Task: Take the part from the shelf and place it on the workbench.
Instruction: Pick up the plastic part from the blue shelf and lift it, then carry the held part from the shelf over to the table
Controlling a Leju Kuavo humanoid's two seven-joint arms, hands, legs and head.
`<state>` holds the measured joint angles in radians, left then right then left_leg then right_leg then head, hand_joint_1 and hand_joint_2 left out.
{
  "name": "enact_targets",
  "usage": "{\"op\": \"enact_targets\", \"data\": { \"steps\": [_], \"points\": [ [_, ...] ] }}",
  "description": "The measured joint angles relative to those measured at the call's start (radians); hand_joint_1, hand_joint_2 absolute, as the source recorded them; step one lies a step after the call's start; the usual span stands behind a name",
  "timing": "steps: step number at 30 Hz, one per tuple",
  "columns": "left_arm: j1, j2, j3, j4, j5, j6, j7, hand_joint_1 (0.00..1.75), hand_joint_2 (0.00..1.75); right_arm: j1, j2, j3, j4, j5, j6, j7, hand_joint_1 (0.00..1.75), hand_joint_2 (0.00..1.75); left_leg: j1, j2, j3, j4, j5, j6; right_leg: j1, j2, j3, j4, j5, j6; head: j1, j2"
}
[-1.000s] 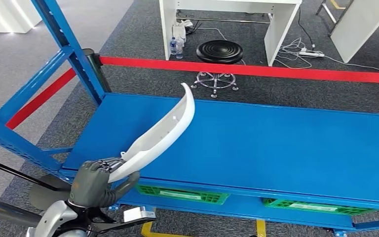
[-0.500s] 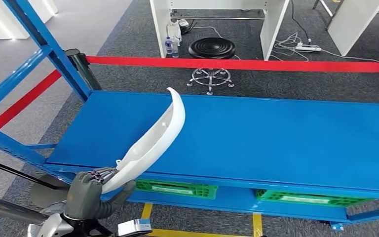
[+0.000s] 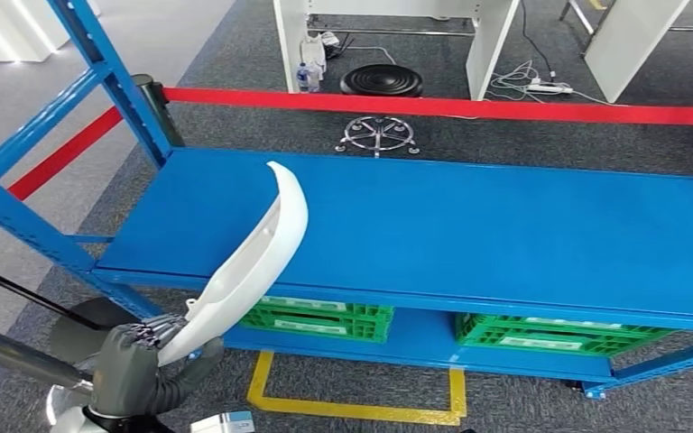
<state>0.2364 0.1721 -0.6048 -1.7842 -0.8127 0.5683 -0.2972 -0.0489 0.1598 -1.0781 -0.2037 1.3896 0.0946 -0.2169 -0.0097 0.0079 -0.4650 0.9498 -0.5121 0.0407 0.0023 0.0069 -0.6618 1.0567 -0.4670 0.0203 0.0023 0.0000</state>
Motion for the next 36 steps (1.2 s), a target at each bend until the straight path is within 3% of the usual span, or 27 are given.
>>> {"op": "enact_targets", "data": {
  "steps": [2,3,4,5,7,8,9,11,13,14,15,17,18,19,20,21,23,25,26,28,29,30,31,33,34,35,36],
  "points": [
    [0.002,0.003,0.0,-0.002,0.003,0.0,0.002,1.69,1.75,-0.001,0.0,0.0,0.0,0.0,-0.002,0.0,0.0,1.75,0.001,0.004,-0.03,0.001,0.023,0.003,-0.005,-0.001,-0.026,0.113,-0.107,0.009,0.005,0.0],
    [0.003,0.005,0.0,-0.002,0.004,0.0,0.003,1.69,1.75,-0.001,0.0,0.0,0.0,0.0,-0.003,0.0,0.0,1.75,0.001,0.006,-0.045,0.003,0.035,0.002,-0.006,-0.001,-0.032,0.174,-0.136,0.013,0.005,0.0],
    [0.003,0.006,0.0,-0.002,0.004,0.0,0.003,1.69,1.75,-0.001,0.0,0.0,0.0,0.0,-0.003,0.0,0.0,1.75,0.001,0.008,-0.061,0.005,0.046,0.0,-0.008,-0.001,-0.029,0.216,-0.138,0.017,0.005,0.0],
    [0.003,0.008,0.001,-0.002,0.004,0.0,0.004,1.69,1.75,-0.001,0.0,0.0,0.0,0.0,-0.003,0.0,0.0,1.75,0.002,0.01,-0.077,0.009,0.056,-0.002,-0.009,-0.002,-0.013,0.23,-0.117,0.02,0.005,0.0],
    [0.004,0.011,0.001,-0.002,0.004,0.0,0.004,1.69,1.75,-0.001,0.0,0.0,0.0,0.0,-0.003,0.0,0.0,1.75,0.004,0.011,-0.108,0.019,0.074,-0.01,-0.014,-0.003,0.069,0.153,-0.059,0.027,0.005,0.0],
    [0.004,0.012,0.001,-0.002,0.004,0.001,0.004,1.69,1.75,-0.002,0.0,0.0,0.0,0.0,-0.003,0.0,0.0,1.75,0.004,0.011,-0.121,0.026,0.08,-0.015,-0.016,-0.004,0.128,0.077,-0.054,0.031,0.006,0.0],
    [0.004,0.013,0.001,-0.003,0.004,0.001,0.004,1.69,1.75,-0.004,0.001,0.0,0.0,0.0,-0.003,-0.001,0.0,1.75,0.003,0.011,-0.131,0.034,0.086,-0.021,-0.016,-0.004,0.18,0.002,-0.066,0.029,0.006,0.0],
    [0.004,0.015,0.002,-0.004,0.004,0.002,0.004,1.69,1.75,-0.006,0.002,0.0,0.0,0.0,-0.003,-0.002,0.0,1.75,0.001,0.012,-0.142,0.044,0.099,-0.03,-0.014,-0.001,0.225,-0.08,-0.098,0.017,0.007,0.0],
    [0.005,0.019,0.002,-0.005,0.004,0.002,0.005,1.69,1.75,-0.003,0.002,0.0,0.0,0.0,-0.003,-0.002,0.0,1.75,0.003,0.01,-0.148,0.05,0.106,-0.039,-0.013,-0.002,0.211,-0.084,-0.095,-0.003,0.006,0.0],
    [0.007,0.021,0.002,-0.005,0.004,0.002,0.005,1.69,1.75,-0.002,0.002,0.0,0.001,0.0,-0.003,-0.002,0.0,1.75,0.004,0.008,-0.152,0.062,0.087,-0.045,-0.014,-0.004,0.204,-0.083,-0.088,-0.012,0.005,0.0],
    [0.008,0.022,0.002,-0.005,0.004,0.002,0.005,1.69,1.75,-0.002,0.002,0.0,0.001,0.0,-0.003,-0.001,0.0,1.75,0.006,0.005,-0.161,0.091,0.05,-0.051,-0.014,-0.007,0.195,-0.083,-0.079,-0.022,0.004,0.0],
    [0.009,0.025,0.002,-0.005,0.004,0.003,0.005,1.69,1.75,-0.003,0.002,0.0,0.001,0.0,-0.003,-0.001,0.0,1.75,0.009,0.001,-0.187,0.202,-0.055,-0.06,-0.012,-0.008,0.173,-0.081,-0.058,-0.032,0.002,0.0],
    [0.009,0.026,0.001,-0.005,0.004,0.003,0.005,1.69,1.75,-0.003,0.002,0.0,0.001,0.0,-0.003,-0.001,0.0,1.75,0.01,0.001,-0.2,0.267,-0.093,-0.062,-0.01,-0.008,0.16,-0.078,-0.046,-0.034,0.001,0.0],
    [0.009,0.027,0.001,-0.005,0.004,0.003,0.005,1.69,1.75,-0.003,0.002,0.0,0.001,0.0,-0.003,-0.001,0.0,1.75,0.01,0.0,-0.204,0.316,-0.108,-0.061,-0.007,-0.008,0.145,-0.075,-0.035,-0.034,0.001,0.0],
    [0.009,0.028,0.001,-0.005,0.004,0.003,0.005,1.69,1.75,-0.003,0.002,0.0,0.001,0.0,-0.003,-0.001,0.0,1.75,0.01,0.0,-0.195,0.337,-0.1,-0.058,-0.005,-0.006,0.13,-0.071,-0.024,-0.035,0.001,0.0],
    [0.01,0.029,0.001,-0.005,0.004,0.003,0.005,1.69,1.75,-0.003,0.002,0.0,0.001,0.0,-0.003,-0.001,0.0,1.75,0.009,-0.002,-0.17,0.32,-0.075,-0.053,-0.002,-0.001,0.113,-0.067,-0.014,-0.035,0.001,0.0],
    [0.01,0.03,0.001,-0.006,0.004,0.003,0.005,1.69,1.75,-0.004,0.004,0.0,0.002,0.0,-0.003,-0.001,0.0,1.75,0.005,-0.031,-0.078,0.197,-0.027,-0.031,0.003,0.011,0.086,-0.062,0.005,-0.032,0.002,0.0],
    [0.011,0.031,0.002,-0.009,0.004,0.004,0.005,1.69,1.75,-0.006,0.008,0.0,0.003,0.0,-0.003,-0.002,0.0,1.75,-0.001,-0.071,0.01,0.06,-0.023,-0.011,0.004,0.027,0.07,-0.06,0.024,-0.025,0.003,0.0],
    [0.011,0.032,0.002,-0.01,0.004,0.005,0.005,1.69,1.75,-0.008,0.011,0.0,0.003,0.0,-0.003,-0.002,0.0,1.75,-0.004,-0.082,0.031,0.022,-0.029,-0.006,0.001,0.036,0.063,-0.061,0.035,-0.018,0.003,0.0],
    [0.011,0.033,0.002,-0.012,0.004,0.006,0.005,1.69,1.75,-0.007,0.011,0.0,0.004,-0.001,-0.003,-0.002,0.0,1.75,-0.006,-0.066,0.029,0.0,-0.021,-0.007,-0.003,0.053,0.047,-0.061,0.054,-0.006,0.001,0.0],
    [0.011,0.034,0.002,-0.012,0.006,0.007,0.004,1.69,1.75,-0.006,0.011,0.0,0.004,-0.001,-0.003,-0.002,0.0,1.75,-0.004,-0.055,0.019,-0.004,-0.01,-0.006,-0.004,0.051,0.037,-0.056,0.047,-0.001,0.0,0.0],
    [0.012,0.034,0.002,-0.013,0.009,0.008,0.003,1.69,1.75,-0.004,0.011,0.0,0.004,-0.001,-0.004,-0.002,0.0,1.75,-0.002,-0.043,0.008,-0.008,0.002,-0.004,-0.005,0.042,0.026,-0.038,0.019,0.003,0.003,0.0],
    [0.013,0.035,0.002,-0.013,0.013,0.01,0.001,1.69,1.75,-0.003,0.01,0.0,0.004,-0.001,-0.005,-0.002,0.0,1.75,0.001,-0.032,-0.006,-0.011,0.015,-0.003,-0.006,0.028,0.011,-0.001,-0.028,0.008,0.005,0.0],
    [0.016,0.036,0.003,-0.013,0.02,0.014,-0.004,1.69,1.75,-0.004,0.01,0.0,0.004,-0.001,-0.01,-0.002,0.0,1.75,0.0,-0.013,-0.036,-0.01,0.038,-0.001,-0.01,0.005,-0.016,0.118,-0.132,0.02,0.01,0.0],
    [0.017,0.036,0.004,-0.013,0.021,0.015,-0.005,1.69,1.75,-0.004,0.01,0.0,0.004,-0.001,-0.013,-0.003,0.0,1.75,0.0,-0.004,-0.053,-0.009,0.051,-0.003,-0.012,0.002,-0.021,0.179,-0.154,0.025,0.01,0.0],
    [0.017,0.036,0.004,-0.013,0.022,0.015,-0.006,1.69,1.75,-0.004,0.01,0.0,0.004,-0.001,-0.015,-0.003,0.0,1.75,0.0,0.003,-0.07,-0.008,0.064,-0.005,-0.013,0.001,-0.016,0.219,-0.146,0.03,0.01,0.0],
    [0.017,0.036,0.004,-0.013,0.022,0.015,-0.006,1.69,1.75,-0.004,0.01,0.0,0.004,-0.001,-0.017,-0.003,0.0,1.75,0.001,0.009,-0.088,-0.005,0.076,-0.008,-0.014,0.0,0.002,0.229,-0.116,0.033,0.011,0.0]
  ]
}}
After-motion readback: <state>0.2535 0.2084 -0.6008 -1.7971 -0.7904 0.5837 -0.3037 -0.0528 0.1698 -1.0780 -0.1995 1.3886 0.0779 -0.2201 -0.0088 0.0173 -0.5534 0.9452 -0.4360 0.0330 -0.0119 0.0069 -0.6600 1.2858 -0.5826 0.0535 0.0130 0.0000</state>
